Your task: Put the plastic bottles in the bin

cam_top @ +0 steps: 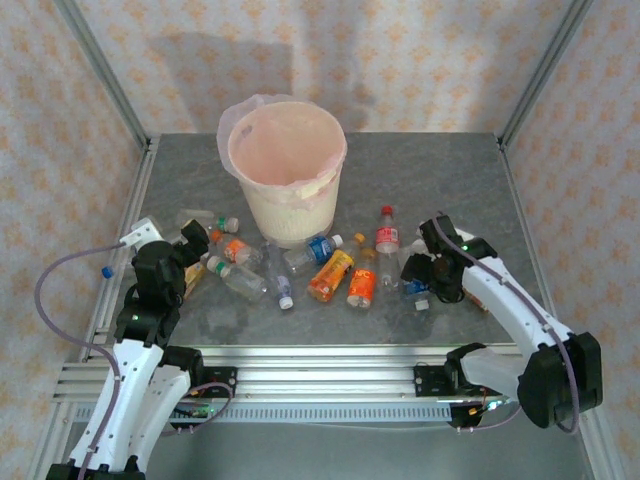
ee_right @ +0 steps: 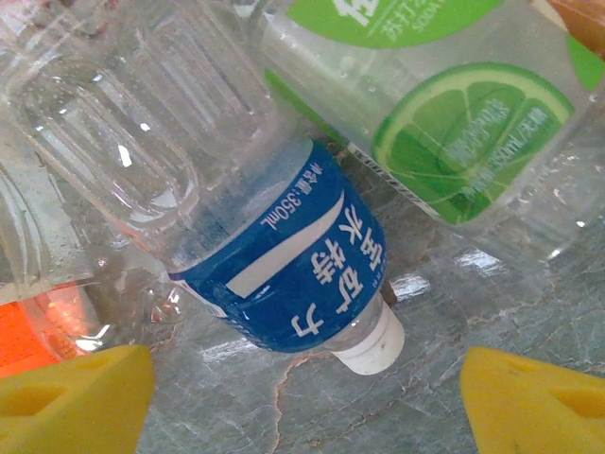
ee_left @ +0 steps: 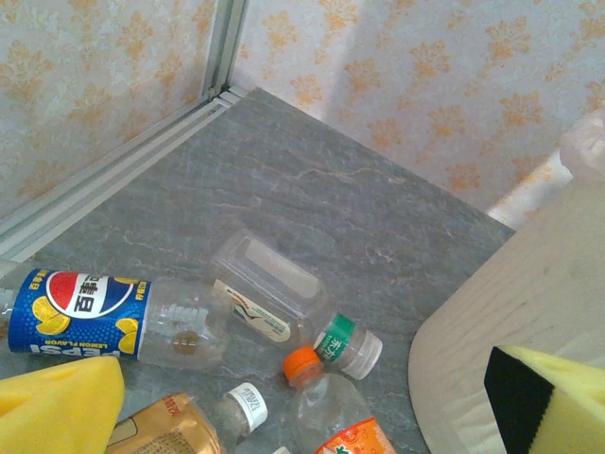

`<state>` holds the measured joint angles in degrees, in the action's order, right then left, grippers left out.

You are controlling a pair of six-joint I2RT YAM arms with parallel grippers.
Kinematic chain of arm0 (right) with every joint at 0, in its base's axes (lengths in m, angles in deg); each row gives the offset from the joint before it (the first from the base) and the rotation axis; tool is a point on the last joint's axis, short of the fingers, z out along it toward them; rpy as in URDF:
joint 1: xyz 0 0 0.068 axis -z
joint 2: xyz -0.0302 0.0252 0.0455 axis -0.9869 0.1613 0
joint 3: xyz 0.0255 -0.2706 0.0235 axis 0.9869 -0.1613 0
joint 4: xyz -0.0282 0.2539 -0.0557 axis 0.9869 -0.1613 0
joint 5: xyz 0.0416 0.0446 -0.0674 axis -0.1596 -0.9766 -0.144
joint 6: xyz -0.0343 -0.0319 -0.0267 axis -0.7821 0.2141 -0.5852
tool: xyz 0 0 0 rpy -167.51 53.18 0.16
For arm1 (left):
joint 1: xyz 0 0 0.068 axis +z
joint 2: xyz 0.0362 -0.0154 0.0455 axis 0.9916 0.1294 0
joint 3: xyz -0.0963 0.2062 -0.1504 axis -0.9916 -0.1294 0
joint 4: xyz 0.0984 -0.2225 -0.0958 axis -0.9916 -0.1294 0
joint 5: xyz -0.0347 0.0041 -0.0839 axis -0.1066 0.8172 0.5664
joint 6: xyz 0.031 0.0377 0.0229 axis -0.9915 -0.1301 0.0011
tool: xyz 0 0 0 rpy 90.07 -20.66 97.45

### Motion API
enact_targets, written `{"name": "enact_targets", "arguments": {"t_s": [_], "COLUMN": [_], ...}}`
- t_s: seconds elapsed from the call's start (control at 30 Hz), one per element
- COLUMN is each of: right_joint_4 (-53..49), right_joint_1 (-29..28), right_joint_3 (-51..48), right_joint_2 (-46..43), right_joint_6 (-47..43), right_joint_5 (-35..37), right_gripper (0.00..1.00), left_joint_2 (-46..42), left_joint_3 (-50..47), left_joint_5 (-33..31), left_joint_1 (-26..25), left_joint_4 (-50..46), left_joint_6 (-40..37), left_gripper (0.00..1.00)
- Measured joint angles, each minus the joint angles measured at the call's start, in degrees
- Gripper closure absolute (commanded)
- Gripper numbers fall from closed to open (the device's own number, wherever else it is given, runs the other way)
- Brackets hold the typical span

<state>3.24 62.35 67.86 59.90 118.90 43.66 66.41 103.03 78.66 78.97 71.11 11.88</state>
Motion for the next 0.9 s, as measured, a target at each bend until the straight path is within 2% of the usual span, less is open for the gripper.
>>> {"name": "enact_targets", "arguments": {"t_s": [0.43,0.77,0.9], "right_joint_4": [2.40,3.80,4.55], "right_joint_1": [-1.75,-1.75,-1.86], "right_joint_3": [1.25,3.50,4.04], "right_joint_2": [5.70,10.60,12.15], "right_joint_6": [-1.75,-2.10,-2.05], "right_joint_5": [0.11,3.82,5.20], "right_gripper": [0.15,0.22,0.28], "left_joint_2": [1.14,1.99,1.97], "left_joint_3": [0.72,0.74,0.74], "left_joint_5": [0.15,0.15,0.15], "left_joint_1": [0.00,0.00,0.00], "left_joint_4": [-0.07,-0.07,-0.07], "left_joint_6": [0.00,0.00,0.00], "left_gripper": [0.00,0.00,0.00]}}
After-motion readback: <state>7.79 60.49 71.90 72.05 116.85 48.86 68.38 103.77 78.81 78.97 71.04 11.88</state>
